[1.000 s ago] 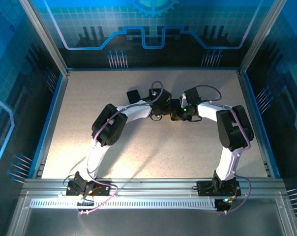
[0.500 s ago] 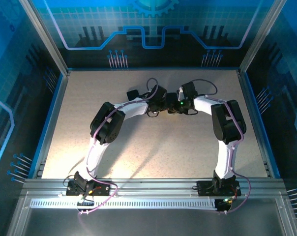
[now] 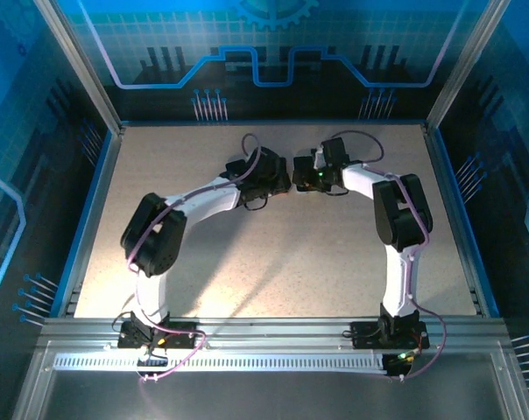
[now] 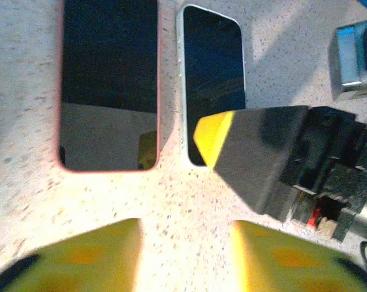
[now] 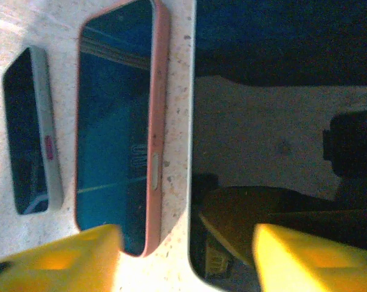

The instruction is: Put the phone into the phone case

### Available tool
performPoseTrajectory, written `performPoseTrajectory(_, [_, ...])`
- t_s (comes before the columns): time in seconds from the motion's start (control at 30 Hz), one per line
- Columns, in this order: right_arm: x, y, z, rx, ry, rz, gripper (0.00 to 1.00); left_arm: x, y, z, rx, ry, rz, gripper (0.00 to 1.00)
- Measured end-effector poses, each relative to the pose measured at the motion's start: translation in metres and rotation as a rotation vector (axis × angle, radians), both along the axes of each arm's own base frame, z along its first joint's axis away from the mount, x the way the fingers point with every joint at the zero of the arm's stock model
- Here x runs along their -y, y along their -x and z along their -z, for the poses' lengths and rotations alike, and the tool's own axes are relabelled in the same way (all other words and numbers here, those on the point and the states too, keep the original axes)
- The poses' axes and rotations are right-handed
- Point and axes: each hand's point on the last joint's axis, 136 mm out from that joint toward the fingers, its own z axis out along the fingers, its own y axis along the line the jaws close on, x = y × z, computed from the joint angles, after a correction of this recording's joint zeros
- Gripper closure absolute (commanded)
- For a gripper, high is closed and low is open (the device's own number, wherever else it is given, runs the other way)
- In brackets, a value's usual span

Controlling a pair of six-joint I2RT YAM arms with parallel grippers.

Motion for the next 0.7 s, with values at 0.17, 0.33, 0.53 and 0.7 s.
performPoseTrajectory(0.17, [0.034, 0.019, -0.057, 0.131, 0.038, 0.009, 0.00, -0.049, 0.030, -0.024, 0.060, -0.051, -0.035, 0.01])
performPoseTrajectory(0.33, [0.072, 0.038, -0.114, 0.337, 0.151, 0.033, 0.00, -0.123, 0.054, -0.049, 0.176, -0.153, -0.118, 0.01])
performPoseTrajectory(0.53, [0.113, 0.049, -0.088, 0.354, 0.345, 0.073, 0.00, -0.205, 0.081, -0.049, 0.269, -0.287, -0.208, 0.01])
performPoseTrajectory(0.7, [0.146, 0.059, -0.056, 0.321, 0.471, 0.122, 0.00, -0.247, 0.089, -0.033, 0.286, -0.405, -0.239, 0.01])
